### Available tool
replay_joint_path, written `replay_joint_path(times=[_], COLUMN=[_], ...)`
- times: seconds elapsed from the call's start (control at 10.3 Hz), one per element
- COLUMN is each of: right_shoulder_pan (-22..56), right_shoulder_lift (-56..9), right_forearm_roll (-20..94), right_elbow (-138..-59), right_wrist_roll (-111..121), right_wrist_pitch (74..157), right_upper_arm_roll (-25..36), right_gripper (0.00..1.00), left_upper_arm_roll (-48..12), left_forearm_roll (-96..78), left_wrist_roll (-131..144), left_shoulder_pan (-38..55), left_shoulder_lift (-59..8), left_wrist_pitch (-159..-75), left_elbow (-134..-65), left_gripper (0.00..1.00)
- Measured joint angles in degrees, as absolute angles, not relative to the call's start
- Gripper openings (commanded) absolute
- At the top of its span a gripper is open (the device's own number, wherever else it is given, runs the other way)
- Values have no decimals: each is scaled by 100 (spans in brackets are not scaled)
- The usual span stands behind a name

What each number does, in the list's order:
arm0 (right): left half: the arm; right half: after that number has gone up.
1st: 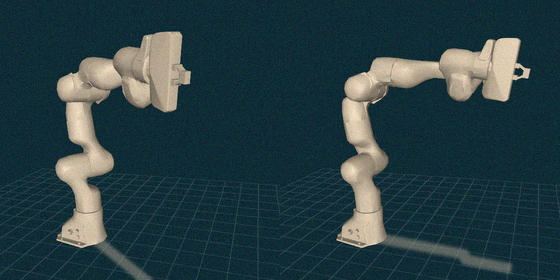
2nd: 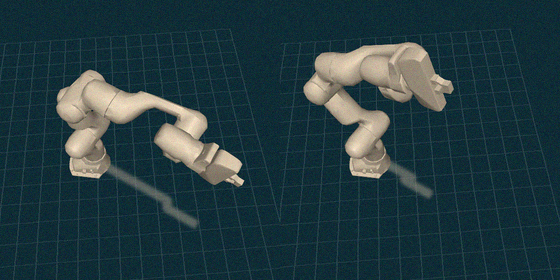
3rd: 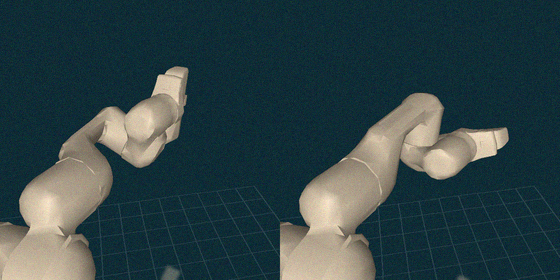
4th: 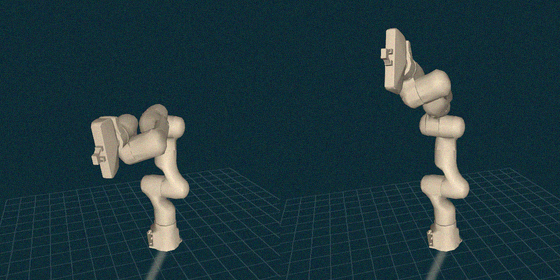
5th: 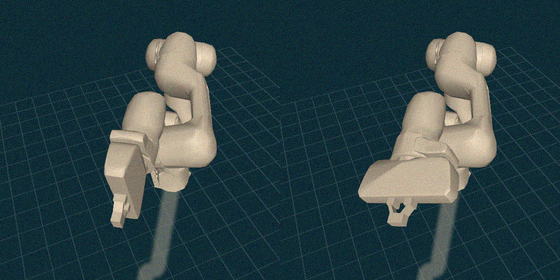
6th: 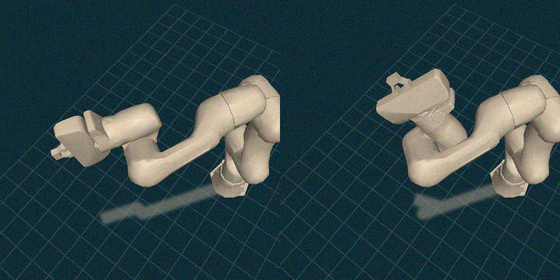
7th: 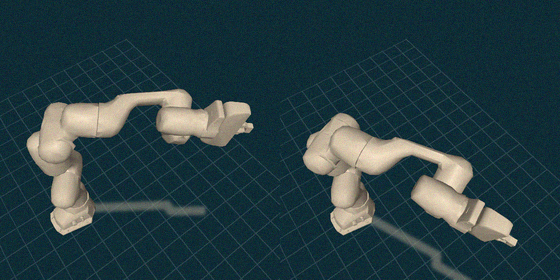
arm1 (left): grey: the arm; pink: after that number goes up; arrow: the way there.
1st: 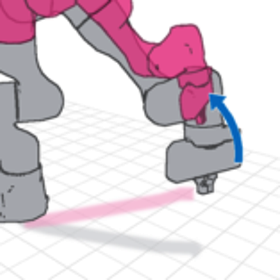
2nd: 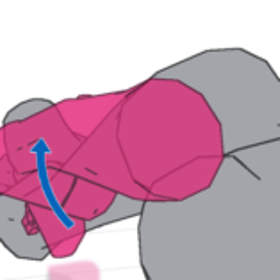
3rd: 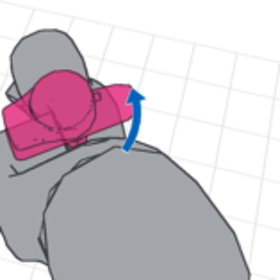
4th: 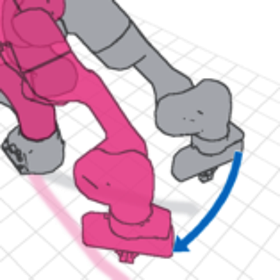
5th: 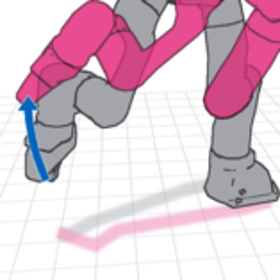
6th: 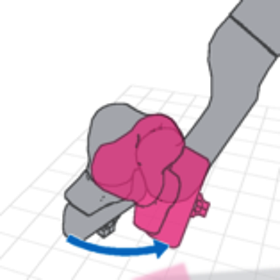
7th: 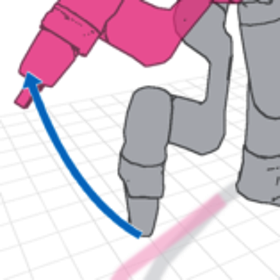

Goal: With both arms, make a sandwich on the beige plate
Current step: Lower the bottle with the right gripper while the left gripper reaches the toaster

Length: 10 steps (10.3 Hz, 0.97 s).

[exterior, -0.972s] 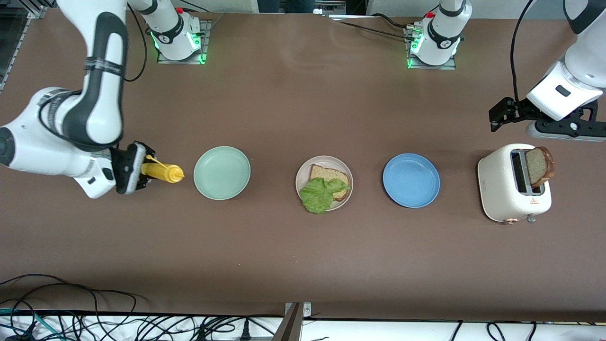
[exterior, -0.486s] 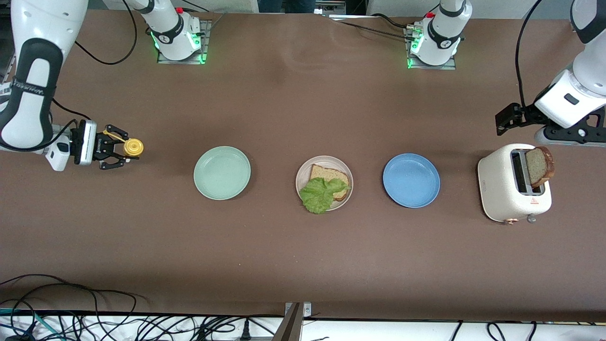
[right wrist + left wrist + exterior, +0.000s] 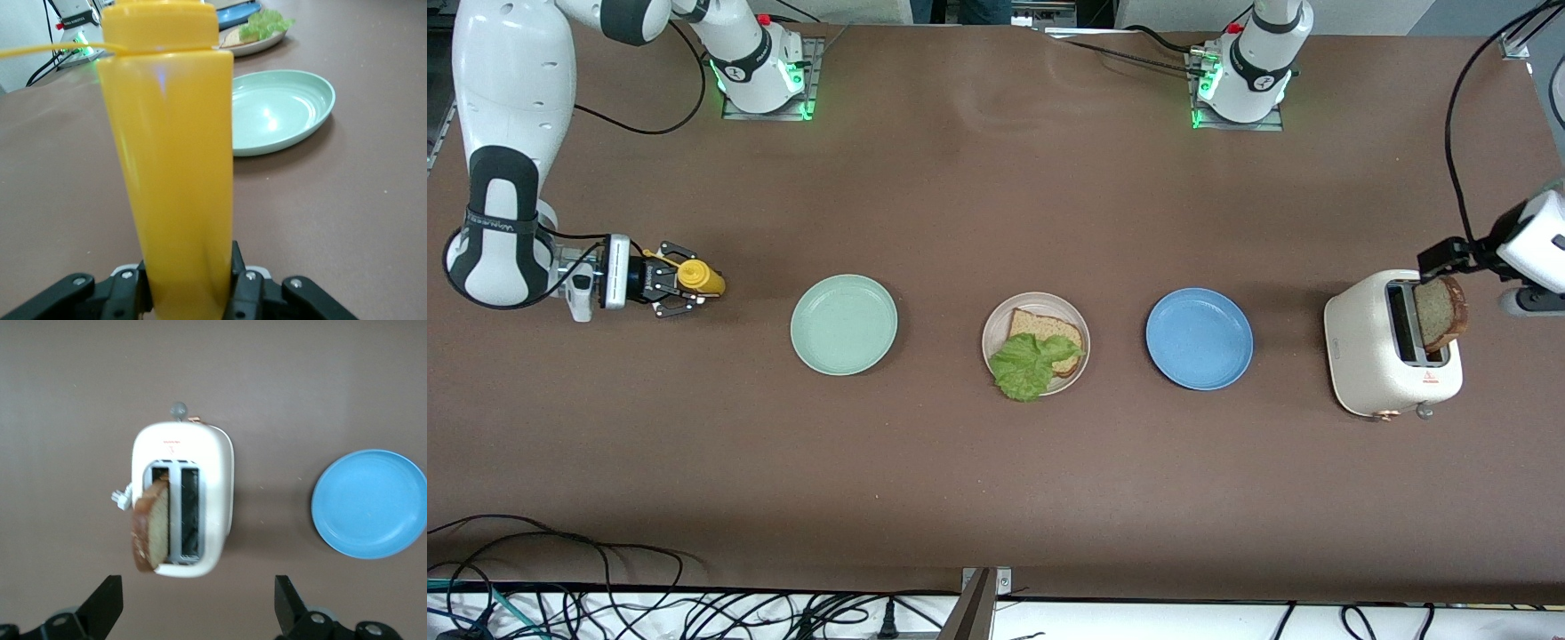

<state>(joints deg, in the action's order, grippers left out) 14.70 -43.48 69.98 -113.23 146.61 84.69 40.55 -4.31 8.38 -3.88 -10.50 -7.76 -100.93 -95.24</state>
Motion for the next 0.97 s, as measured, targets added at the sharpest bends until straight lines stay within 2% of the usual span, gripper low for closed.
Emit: replay_joint_path(times=[0.68, 0.97], right_shoulder_pan=[1402, 983], right_shoulder_lift=[-4621, -4779], right_forearm_roll=[7422, 7587], right_elbow=[-11224, -11212], right_wrist_roll=[15356, 15420], right_wrist_pitch=[8414, 8330], right_upper_arm_roll=[3887, 3352], right_gripper=[0, 0], left_upper_arm_roll=[-425, -428], left_forearm_roll=[838, 838], left_wrist_roll=[-1002, -1019], left_shoulder_pan=[-1677, -1753], left_shoulder_lift=[-1658, -1819], left_wrist_pitch=[-11059, -11200], left_elbow=[-9580, -9594], left_gripper=[100, 100])
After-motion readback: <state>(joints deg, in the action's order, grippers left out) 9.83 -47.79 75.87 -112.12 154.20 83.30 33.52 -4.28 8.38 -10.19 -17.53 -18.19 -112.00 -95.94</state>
